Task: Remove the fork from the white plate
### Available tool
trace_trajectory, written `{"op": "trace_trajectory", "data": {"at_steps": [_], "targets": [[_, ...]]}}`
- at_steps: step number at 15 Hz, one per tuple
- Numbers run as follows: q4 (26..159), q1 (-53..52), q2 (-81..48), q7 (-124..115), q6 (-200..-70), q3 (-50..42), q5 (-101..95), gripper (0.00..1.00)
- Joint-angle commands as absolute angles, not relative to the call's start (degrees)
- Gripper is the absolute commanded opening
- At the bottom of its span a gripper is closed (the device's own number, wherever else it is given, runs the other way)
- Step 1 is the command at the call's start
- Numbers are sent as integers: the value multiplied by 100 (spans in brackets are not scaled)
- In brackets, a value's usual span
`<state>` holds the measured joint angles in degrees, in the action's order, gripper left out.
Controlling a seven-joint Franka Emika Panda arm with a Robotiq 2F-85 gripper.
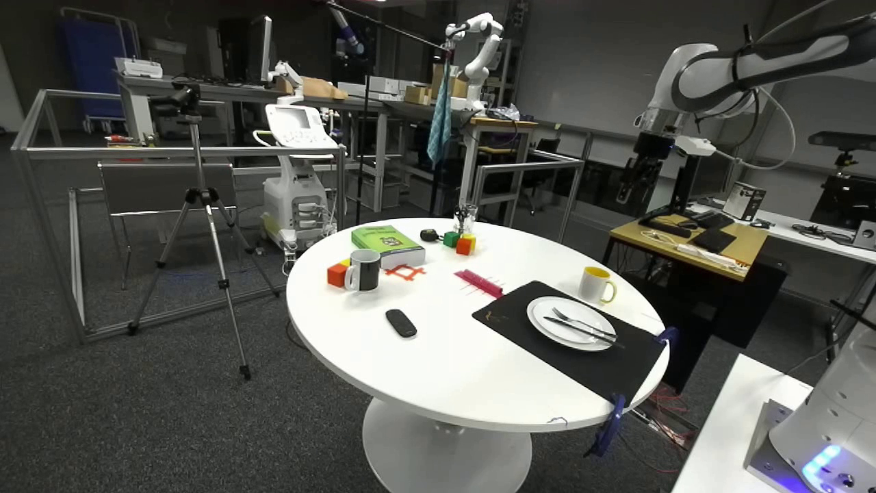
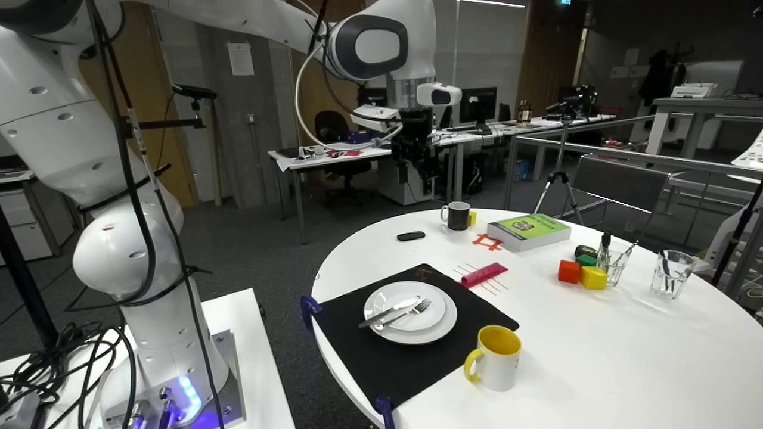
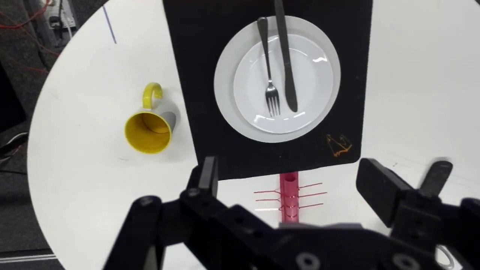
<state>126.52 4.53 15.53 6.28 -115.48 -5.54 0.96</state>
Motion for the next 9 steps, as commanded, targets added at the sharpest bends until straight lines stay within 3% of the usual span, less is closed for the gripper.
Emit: {"op": "trace_trajectory", "data": {"at_steps": [1, 9], "targets": [[12982, 418, 1667, 536, -11821, -659, 708, 100], [13447, 419, 1316, 551, -11776, -592, 846, 100]]}}
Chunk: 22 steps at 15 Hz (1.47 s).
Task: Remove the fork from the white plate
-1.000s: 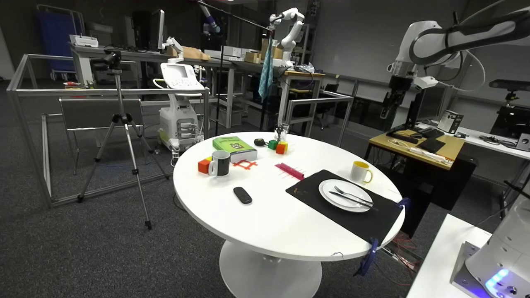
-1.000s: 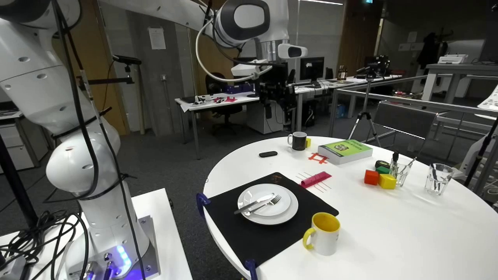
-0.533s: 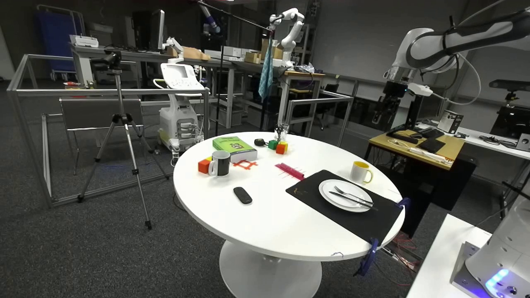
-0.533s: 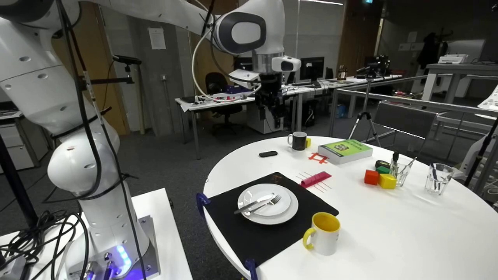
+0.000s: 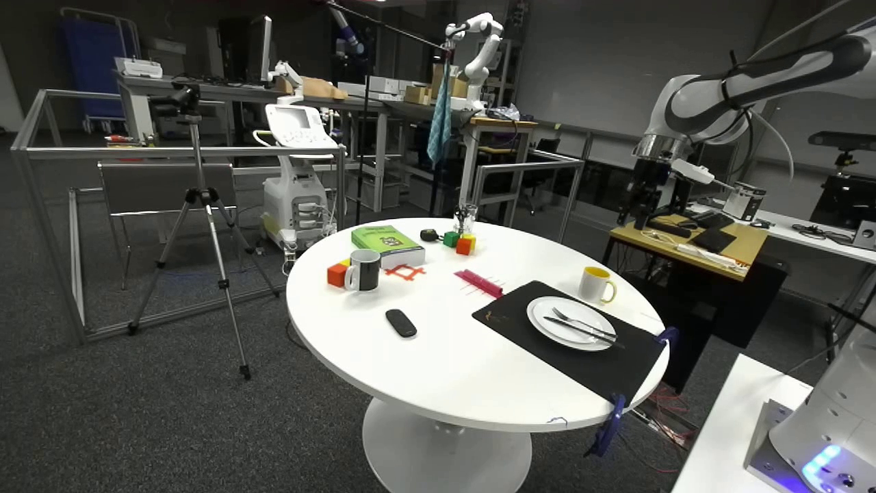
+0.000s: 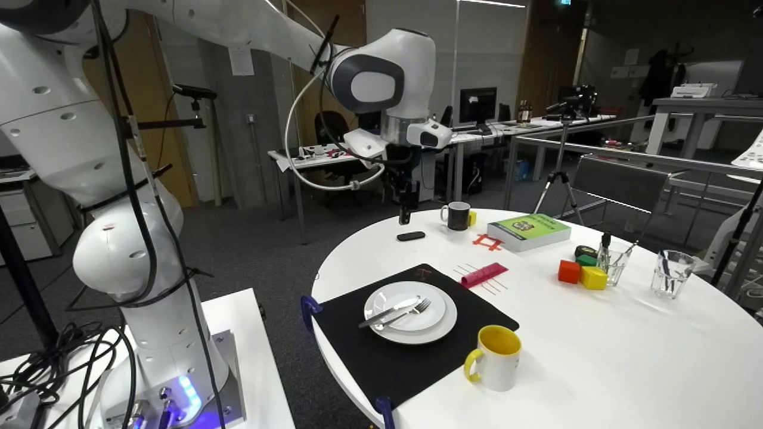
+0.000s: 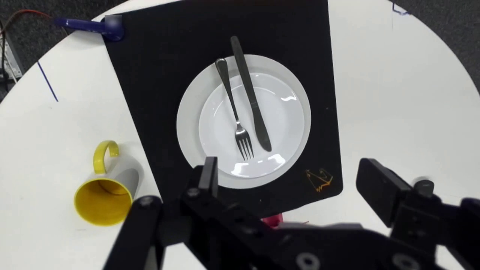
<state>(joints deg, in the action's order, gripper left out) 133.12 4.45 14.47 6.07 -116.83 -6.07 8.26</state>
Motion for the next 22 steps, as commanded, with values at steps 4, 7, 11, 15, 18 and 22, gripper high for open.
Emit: {"op": "trace_trajectory", "data": {"at_steps": [4, 7, 11, 15, 18, 22], "targets": [[13507, 455, 1017, 662, -11769, -594, 663, 100], [13482, 448, 978, 622, -11675, -588, 737, 100], [13512, 480, 987, 574, -11810, -589, 634, 100], [13636, 439, 763, 600, -12211, -524, 428, 100], [13771, 404, 496, 530, -12853, -427, 57, 100], [13883, 326, 87, 636, -13626, -318, -402, 100]]}}
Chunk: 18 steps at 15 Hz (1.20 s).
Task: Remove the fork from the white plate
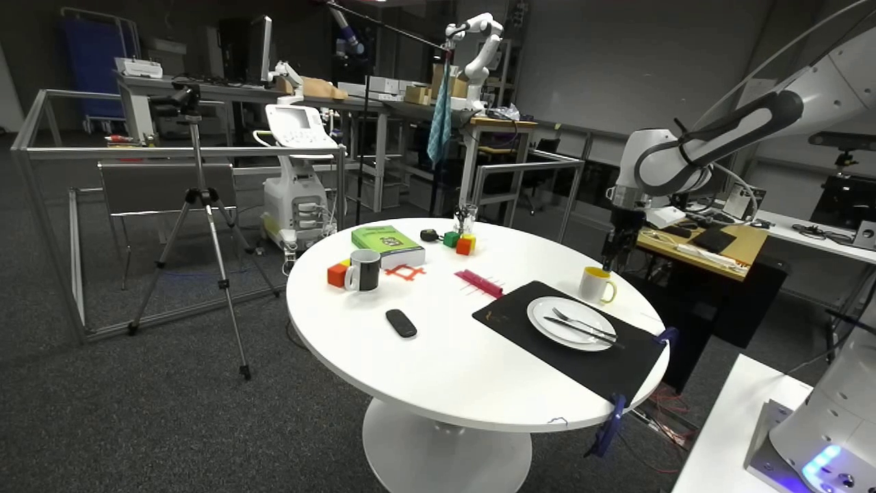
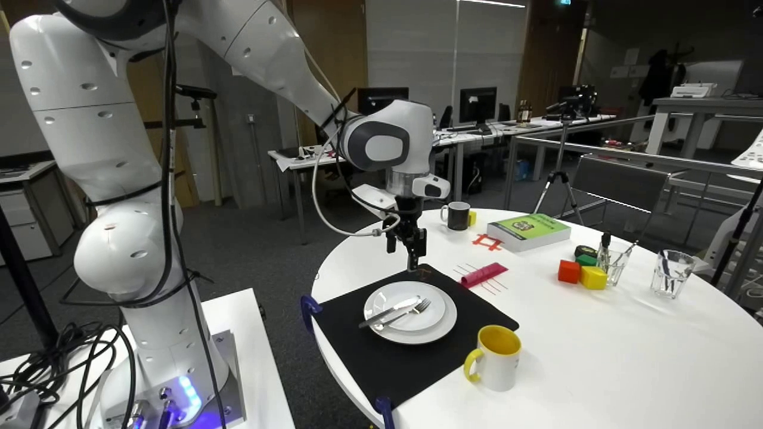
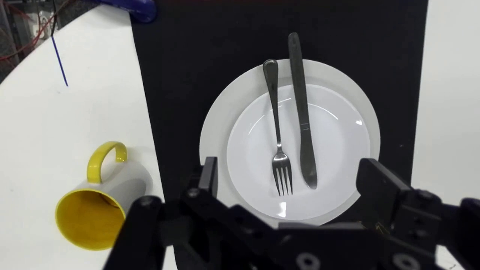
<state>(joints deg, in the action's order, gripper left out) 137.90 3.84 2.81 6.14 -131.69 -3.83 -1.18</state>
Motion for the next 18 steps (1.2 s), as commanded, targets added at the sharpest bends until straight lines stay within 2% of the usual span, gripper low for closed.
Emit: {"op": "trace_trajectory", "data": {"at_steps": [1, 11, 13, 18], "targets": [[13882, 311, -12, 674, -13743, -303, -434, 100], [14017, 275, -428, 1567, -13991, -244, -663, 100], [13938, 294, -456, 1832, -13602, -217, -427, 100], [13896, 257, -532, 1476, -13765, -246, -602, 100]]}}
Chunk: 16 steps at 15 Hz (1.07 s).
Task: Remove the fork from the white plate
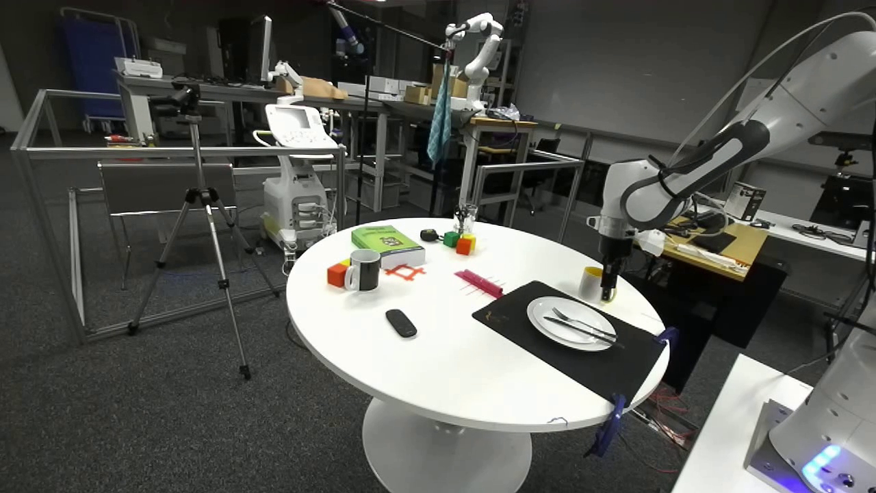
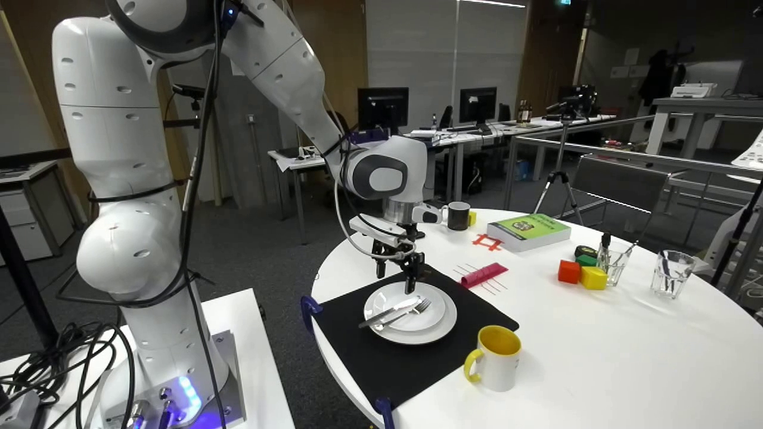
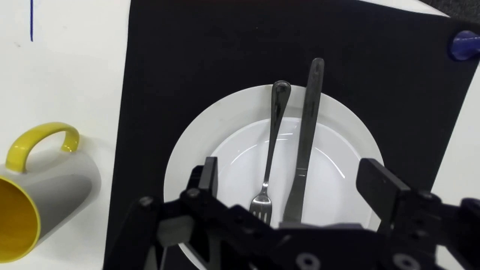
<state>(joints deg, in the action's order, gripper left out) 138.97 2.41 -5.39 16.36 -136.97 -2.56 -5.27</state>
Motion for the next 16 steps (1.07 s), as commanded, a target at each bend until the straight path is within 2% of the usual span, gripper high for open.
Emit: {"op": "trace_trajectory", "data": {"at_steps": [1, 8, 16], "targets": [[13884, 248, -582, 1350, -13859, -243, -581, 100], [13807, 77, -1093, -468, -14537, -335, -1248, 100], [13640, -70, -1533, -696, -14552, -416, -1668, 100]]}}
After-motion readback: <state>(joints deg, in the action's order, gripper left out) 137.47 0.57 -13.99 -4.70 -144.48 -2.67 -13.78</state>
